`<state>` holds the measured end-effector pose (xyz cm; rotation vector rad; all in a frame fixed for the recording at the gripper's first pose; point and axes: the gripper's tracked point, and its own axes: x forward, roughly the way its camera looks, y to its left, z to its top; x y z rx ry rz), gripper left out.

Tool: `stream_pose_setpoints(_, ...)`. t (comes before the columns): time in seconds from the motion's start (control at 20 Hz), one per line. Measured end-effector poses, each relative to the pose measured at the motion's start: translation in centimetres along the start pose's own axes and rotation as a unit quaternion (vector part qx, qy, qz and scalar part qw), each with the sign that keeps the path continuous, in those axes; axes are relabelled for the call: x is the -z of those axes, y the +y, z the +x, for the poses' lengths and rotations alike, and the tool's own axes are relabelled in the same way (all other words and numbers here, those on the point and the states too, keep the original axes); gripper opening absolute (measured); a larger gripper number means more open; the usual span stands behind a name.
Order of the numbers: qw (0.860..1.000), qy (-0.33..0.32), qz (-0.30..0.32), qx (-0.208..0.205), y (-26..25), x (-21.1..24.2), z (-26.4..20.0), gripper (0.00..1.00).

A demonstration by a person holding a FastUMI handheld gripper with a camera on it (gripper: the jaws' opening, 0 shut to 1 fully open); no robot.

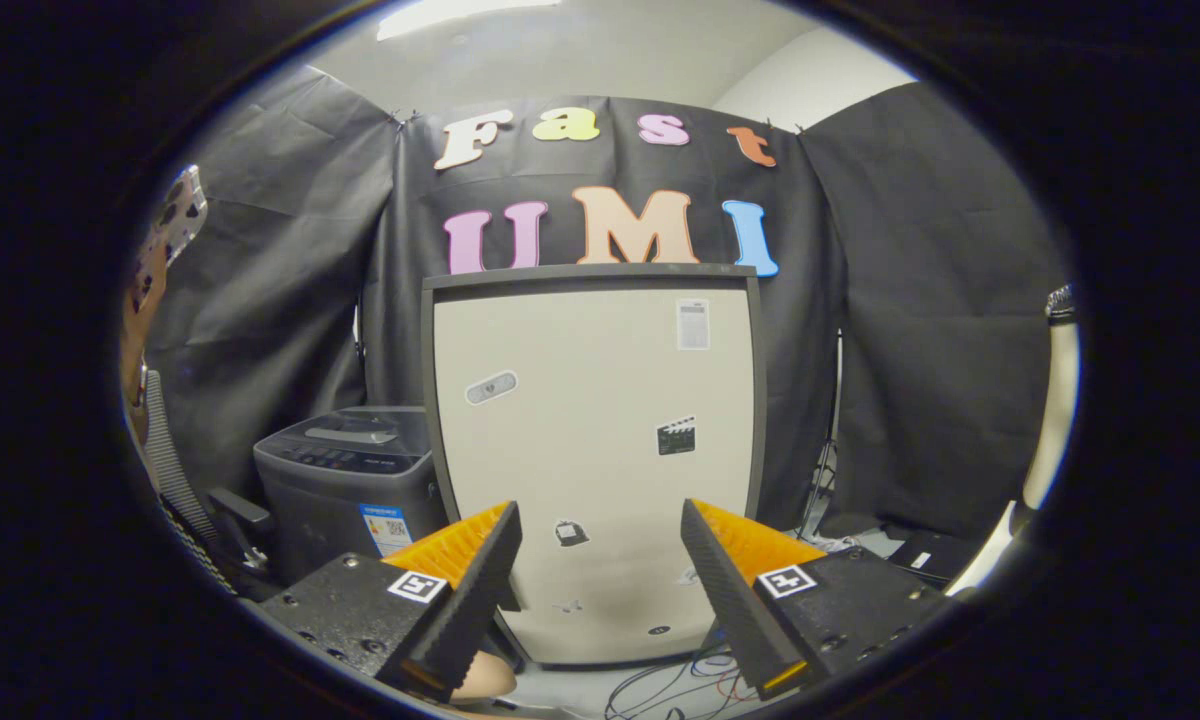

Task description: Put the clothes into the washing machine and then close the washing machine lid.

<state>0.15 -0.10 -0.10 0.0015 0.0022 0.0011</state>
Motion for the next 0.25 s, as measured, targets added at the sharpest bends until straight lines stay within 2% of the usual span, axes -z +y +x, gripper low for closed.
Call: stream_pose_setpoints(0.25,1.0,0.0,0.0,0.0,0.02,-0.06,0.06,0.97)
